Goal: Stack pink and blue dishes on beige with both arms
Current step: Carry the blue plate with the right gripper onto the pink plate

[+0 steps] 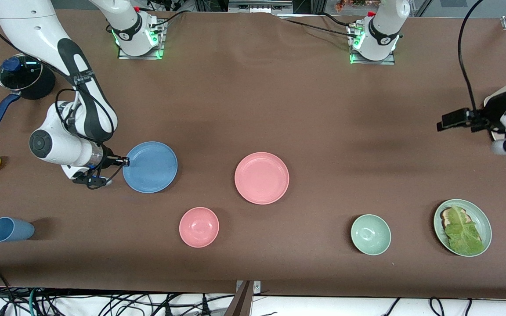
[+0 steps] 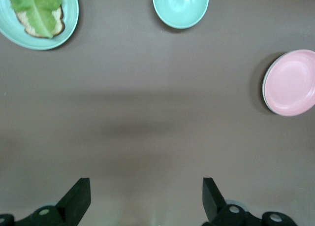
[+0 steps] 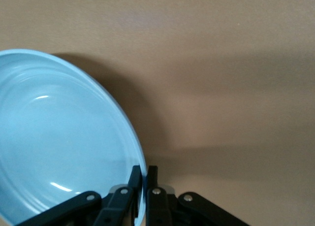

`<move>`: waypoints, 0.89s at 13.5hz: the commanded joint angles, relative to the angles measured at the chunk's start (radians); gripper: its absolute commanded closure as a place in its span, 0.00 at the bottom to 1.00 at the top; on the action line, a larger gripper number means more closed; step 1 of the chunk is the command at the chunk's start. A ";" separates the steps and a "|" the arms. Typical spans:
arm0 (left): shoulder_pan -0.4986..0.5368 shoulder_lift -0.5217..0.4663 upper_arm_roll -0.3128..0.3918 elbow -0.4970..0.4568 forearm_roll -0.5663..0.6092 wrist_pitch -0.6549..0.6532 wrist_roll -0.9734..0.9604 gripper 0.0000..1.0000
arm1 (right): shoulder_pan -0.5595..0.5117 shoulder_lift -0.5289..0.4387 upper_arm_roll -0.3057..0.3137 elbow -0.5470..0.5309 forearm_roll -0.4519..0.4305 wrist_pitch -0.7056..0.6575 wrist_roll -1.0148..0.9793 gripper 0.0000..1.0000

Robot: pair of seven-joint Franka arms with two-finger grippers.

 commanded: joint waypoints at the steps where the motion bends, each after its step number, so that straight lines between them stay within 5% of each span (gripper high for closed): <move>1: 0.002 -0.052 -0.013 -0.036 0.029 -0.099 -0.008 0.00 | -0.006 -0.030 0.017 0.096 0.017 -0.162 0.007 1.00; 6: -0.029 -0.137 -0.013 -0.052 0.026 -0.163 -0.013 0.00 | -0.003 -0.030 0.104 0.272 0.095 -0.378 0.213 1.00; 8: -0.057 -0.148 0.004 -0.064 0.027 -0.163 -0.011 0.00 | 0.014 -0.028 0.175 0.295 0.092 -0.353 0.353 1.00; 12: -0.101 -0.203 0.060 -0.157 0.027 -0.112 0.007 0.00 | 0.208 0.008 0.178 0.311 0.081 -0.186 0.608 1.00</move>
